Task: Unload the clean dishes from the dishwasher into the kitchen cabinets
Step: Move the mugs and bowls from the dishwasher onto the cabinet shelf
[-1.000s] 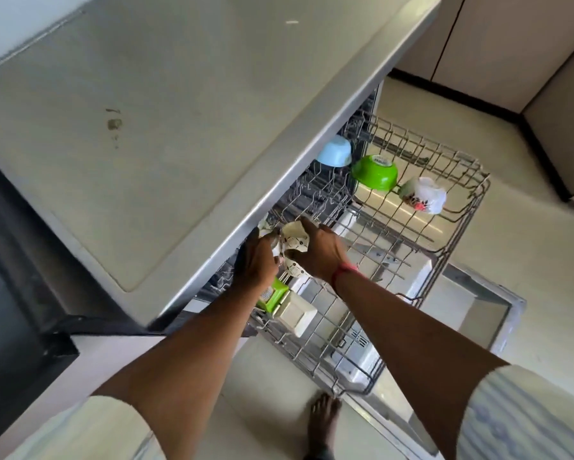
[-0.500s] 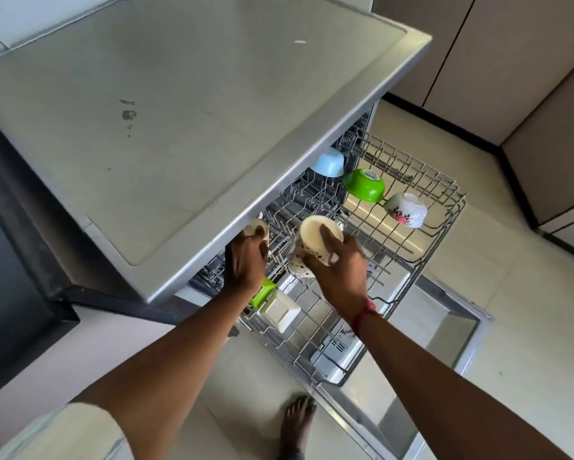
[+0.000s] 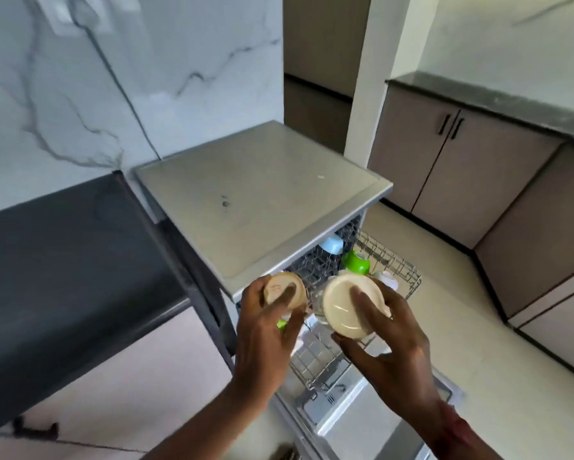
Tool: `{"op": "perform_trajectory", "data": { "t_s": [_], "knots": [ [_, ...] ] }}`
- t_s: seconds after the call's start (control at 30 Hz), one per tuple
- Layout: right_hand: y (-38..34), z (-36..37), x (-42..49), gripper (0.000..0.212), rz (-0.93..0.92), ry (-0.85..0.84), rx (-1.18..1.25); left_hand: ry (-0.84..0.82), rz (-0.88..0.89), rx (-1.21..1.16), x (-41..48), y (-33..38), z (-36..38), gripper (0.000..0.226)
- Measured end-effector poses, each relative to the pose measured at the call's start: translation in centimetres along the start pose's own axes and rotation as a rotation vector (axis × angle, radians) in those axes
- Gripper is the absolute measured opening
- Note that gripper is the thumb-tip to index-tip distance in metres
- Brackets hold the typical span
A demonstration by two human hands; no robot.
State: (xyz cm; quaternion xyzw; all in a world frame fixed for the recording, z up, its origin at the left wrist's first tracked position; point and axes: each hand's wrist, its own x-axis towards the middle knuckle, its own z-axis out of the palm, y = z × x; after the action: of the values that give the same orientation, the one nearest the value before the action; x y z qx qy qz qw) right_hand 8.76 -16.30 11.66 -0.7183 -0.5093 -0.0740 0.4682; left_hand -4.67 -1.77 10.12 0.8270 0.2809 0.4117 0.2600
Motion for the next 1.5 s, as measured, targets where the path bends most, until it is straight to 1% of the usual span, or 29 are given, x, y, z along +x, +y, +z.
{"op": "perform_trajectory", "data": {
  "t_s": [0.07, 0.13, 0.23, 0.3, 0.4, 0.47, 0.57, 0.63, 0.73, 0.8, 0.93, 1.03, 1.1, 1.2, 1.27, 1.33, 1.37, 1.5],
  "knots": [
    [-4.4, -1.0, 2.2, 0.063, -0.055, 0.036, 0.037, 0.103, 0.013, 0.019, 1.7, 2.6, -5.0, 0.033],
    [-8.3, -1.4, 4.8, 0.067, -0.068, 0.069, 0.103, 0.216, 0.052, 0.053, 3.5, 4.7, -9.7, 0.034],
    [-14.5, -1.2, 9.1, 0.068, -0.046, 0.071, 0.291, 0.412, 0.057, 0.127, 5.9, 6.7, -17.8, 0.033],
    [-18.1, -0.8, 11.7, 0.066, -0.026, 0.050, 0.428, 0.484, -0.002, 0.124, 7.4, 7.7, -22.3, 0.037],
    [-25.1, 0.4, 15.7, 0.062, -0.066, 0.026, 0.626, 0.612, -0.196, 0.004, 9.7, 8.8, -30.5, 0.049],
    [-29.0, 1.1, 17.9, 0.055, -0.082, 0.005, 0.700, 0.707, -0.293, 0.038, 11.7, 9.5, -35.0, 0.062],
    [-34.3, 2.9, 21.3, 0.049, -0.113, -0.021, 0.754, 0.808, -0.292, 0.090, 15.1, 10.5, -41.9, 0.075],
    [-38.5, 4.3, 24.1, 0.047, -0.165, 0.009, 0.765, 0.860, -0.251, 0.174, 17.6, 10.7, -46.6, 0.078],
    [-44.2, 6.1, 29.0, 0.048, -0.211, 0.054, 0.791, 0.894, -0.187, 0.310, 22.4, 10.7, -52.5, 0.074],
    [-47.9, 7.6, 32.9, 0.049, -0.248, 0.072, 0.823, 0.898, -0.189, 0.405, 26.2, 10.0, -56.3, 0.071],
    [-54.2, 10.9, 40.7, 0.045, -0.265, 0.069, 0.860, 0.885, -0.286, 0.471, 33.4, 8.0, -62.7, 0.071],
    [-58.2, 14.5, 47.0, 0.046, -0.237, -0.013, 0.857, 0.846, -0.367, 0.512, 37.7, 5.2, -66.7, 0.075],
    [-59.9, 17.0, 50.4, 0.048, -0.221, -0.055, 0.833, 0.806, -0.396, 0.564, 39.6, 3.2, -68.1, 0.072],
    [-61.6, 21.2, 54.7, 0.048, -0.225, -0.065, 0.763, 0.766, -0.393, 0.623, 42.5, -0.6, -69.2, 0.067],
    [-62.1, 23.8, 56.6, 0.040, -0.254, -0.086, 0.685, 0.742, -0.404, 0.634, 43.9, -2.7, -69.3, 0.060],
    [-62.5, 26.3, 58.4, 0.024, -0.284, -0.118, 0.615, 0.736, -0.423, 0.633, 45.3, -4.5, -69.6, 0.061],
    [-62.6, 27.5, 59.4, 0.022, -0.297, -0.133, 0.574, 0.738, -0.428, 0.637, 45.9, -5.2, -69.8, 0.061],
    [-62.5, 32.6, 62.5, 0.029, -0.345, -0.176, 0.429, 0.750, -0.455, 0.652, 48.2, -8.1, -70.7, 0.059]
  ]
}}
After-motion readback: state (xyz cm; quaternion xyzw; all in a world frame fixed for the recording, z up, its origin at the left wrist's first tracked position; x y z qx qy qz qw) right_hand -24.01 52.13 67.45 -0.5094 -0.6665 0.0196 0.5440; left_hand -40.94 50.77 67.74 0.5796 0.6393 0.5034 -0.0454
